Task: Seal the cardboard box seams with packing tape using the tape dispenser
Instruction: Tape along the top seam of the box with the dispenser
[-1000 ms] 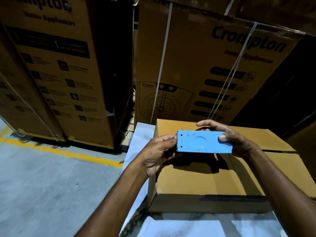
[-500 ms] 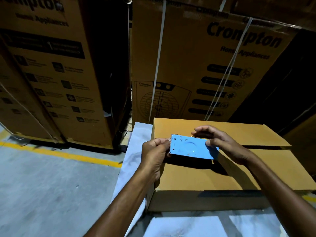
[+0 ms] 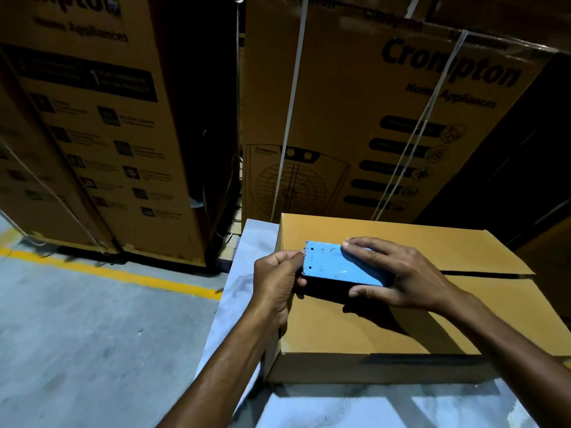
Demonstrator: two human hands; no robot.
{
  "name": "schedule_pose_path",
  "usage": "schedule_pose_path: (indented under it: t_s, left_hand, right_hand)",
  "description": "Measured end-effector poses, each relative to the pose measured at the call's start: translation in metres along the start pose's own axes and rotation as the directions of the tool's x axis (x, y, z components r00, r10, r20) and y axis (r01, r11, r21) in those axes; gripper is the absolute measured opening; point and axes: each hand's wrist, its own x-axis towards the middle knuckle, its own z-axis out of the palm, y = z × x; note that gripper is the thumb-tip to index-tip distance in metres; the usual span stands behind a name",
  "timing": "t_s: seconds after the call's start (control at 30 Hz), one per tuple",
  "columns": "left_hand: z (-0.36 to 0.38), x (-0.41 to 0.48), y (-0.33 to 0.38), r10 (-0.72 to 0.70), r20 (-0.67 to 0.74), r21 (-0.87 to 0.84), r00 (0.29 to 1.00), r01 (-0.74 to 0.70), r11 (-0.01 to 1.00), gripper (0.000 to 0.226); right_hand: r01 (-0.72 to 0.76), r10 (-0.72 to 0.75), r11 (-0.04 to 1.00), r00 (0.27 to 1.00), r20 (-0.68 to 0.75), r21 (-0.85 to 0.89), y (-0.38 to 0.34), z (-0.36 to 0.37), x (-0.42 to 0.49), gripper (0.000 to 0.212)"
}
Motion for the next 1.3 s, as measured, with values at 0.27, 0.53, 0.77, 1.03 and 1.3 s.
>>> schedule_pose_path:
  t_s: [0.27,0.53,0.77,1.03,1.3]
  left_hand:
    - [0.005,0.006,0.004,0.1,-0.063,-0.055,0.993,-0.103,0.993,0.014]
    - [0.01,0.009,-0.012,0.078,-0.157,-0.091,0.985,-0.093,0.991,0.011]
    - [0.006,0.009,-0.011,0.104,-0.164,-0.114,0.981,-0.123,0.986,0.014]
    - [-0.041,0.019,0.013,0.187,-0.293,-0.022,0.938,-0.202,0.979,0.009]
    - [-0.049,0.02,0.012,0.17,-0.275,-0.002,0.946,-0.177,0.984,0.007]
  right_hand:
    - [-0.031,0.01,0.969,0.996,0.085,0.245,0.019,-0.049,0.037,0.062]
    - [-0.087,0.022,0.952,0.976,0.215,0.295,0.046,-0.054,0.05,0.062]
    - [-0.014,-0.037,0.947,0.988,0.152,0.321,0.053,-0.045,0.043,0.065]
    - [-0.055,0.026,0.967,0.993,0.119,0.249,0.074,-0.061,0.012,0.063]
    - [-0.087,0.044,0.963,0.985,0.168,0.255,0.082,-0.046,0.01,0.067]
